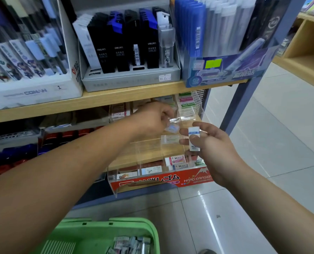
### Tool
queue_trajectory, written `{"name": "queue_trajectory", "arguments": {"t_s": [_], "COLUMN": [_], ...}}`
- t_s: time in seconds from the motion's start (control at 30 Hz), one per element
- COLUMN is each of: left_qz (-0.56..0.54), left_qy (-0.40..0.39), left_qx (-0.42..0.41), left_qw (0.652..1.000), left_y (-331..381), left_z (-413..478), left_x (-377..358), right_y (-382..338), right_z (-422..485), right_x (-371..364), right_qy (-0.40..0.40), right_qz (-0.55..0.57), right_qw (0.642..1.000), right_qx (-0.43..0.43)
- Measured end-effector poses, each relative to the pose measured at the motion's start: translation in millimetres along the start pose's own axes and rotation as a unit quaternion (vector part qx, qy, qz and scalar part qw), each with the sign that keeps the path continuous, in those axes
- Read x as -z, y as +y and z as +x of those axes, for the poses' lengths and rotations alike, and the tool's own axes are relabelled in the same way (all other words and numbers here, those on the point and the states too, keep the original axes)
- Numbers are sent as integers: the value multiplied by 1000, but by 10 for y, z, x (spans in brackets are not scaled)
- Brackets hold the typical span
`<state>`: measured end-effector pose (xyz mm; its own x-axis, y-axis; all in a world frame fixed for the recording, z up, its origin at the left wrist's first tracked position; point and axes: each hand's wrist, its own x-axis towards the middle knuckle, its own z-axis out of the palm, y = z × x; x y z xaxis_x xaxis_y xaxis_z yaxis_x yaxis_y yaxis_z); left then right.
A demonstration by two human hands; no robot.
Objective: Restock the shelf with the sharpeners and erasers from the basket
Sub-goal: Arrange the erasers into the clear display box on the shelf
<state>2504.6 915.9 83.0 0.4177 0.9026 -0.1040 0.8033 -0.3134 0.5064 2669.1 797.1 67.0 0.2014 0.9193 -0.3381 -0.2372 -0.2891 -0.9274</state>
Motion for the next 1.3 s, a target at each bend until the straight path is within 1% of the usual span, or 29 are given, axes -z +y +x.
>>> {"name": "queue_trajectory", "arguments": {"t_s": [0.13, 0.17, 0.23, 0.3, 0.43, 0.5, 0.53, 0.6, 0.63, 0.67, 0.7, 0.77, 0.8, 0.83, 0.9, 0.93, 1.0, 1.07, 1.13, 1.2, 1.3], "left_qz": [37, 60, 111, 132, 134, 117, 105, 60, 16, -47, -123, -251, -267, -248, -183, -178, -239, -328, -390, -422, -438], "left_qy": [39, 35, -1, -29, -75, -78, -61, 21, 69, 95, 94, 18, -20, -39, -29, -14, -4, -21, -24, -25, -29], "left_qx": [28, 32, 25, 19, 12, 10, 7, -12, -24, -31, -29, -6, -6, -21, -59, -62, -36, -7, 4, 17, 34], "left_qw": [998, 997, 993, 991, 988, 990, 993, 998, 997, 994, 988, 968, 963, 968, 981, 982, 970, 944, 920, 906, 898], "left_y": [25, 18, 5, -14, -12, 1, 5, 21, 43, 58, 69, 74, 52, 17, -68, -109, -214, -332, -446, -518, -581], "left_z": [167, 188, 203, 191, 162, 116, 79, -37, -123, -218, -323, -552, -658, -749, -861, -900, -967, -1036, -1077, -1105, -1114], "left_x": [-69, -89, -144, -160, -106, -91, -82, -43, -17, 15, 50, 108, 125, 134, 122, 123, 152, 183, 195, 199, 197], "right_y": [25, 28, 30, 15, -4, 2, 6, 15, 22, 28, 33, 35, 34, 35, 39, 40, 33, 26, 31, 56, 80], "right_z": [-3, -7, -9, -22, -57, -52, -48, -50, -55, -64, -73, -82, -87, -95, -119, -126, -127, -118, -121, -127, -122], "right_x": [1, 15, 49, 63, 41, 17, 0, -36, -54, -71, -89, -124, -152, -185, -260, -297, -360, -405, -437, -464, -491], "right_qy": [12, 10, 11, 13, 30, 37, 37, 21, 8, -6, -19, -39, -49, -61, -92, -107, -117, -107, -105, -121, -138], "right_qz": [34, 35, 36, 16, -24, -31, -31, -29, -27, -26, -24, -16, -13, -12, -25, -39, -49, -40, -57, -77, -92], "right_qw": [999, 999, 999, 1000, 999, 998, 998, 999, 999, 1000, 999, 999, 999, 998, 995, 994, 992, 993, 993, 990, 986], "right_qx": [1, -4, -13, -8, 29, 31, 27, 20, 16, 12, 9, 8, 8, 7, 1, -1, -7, -11, -3, 8, 22]}}
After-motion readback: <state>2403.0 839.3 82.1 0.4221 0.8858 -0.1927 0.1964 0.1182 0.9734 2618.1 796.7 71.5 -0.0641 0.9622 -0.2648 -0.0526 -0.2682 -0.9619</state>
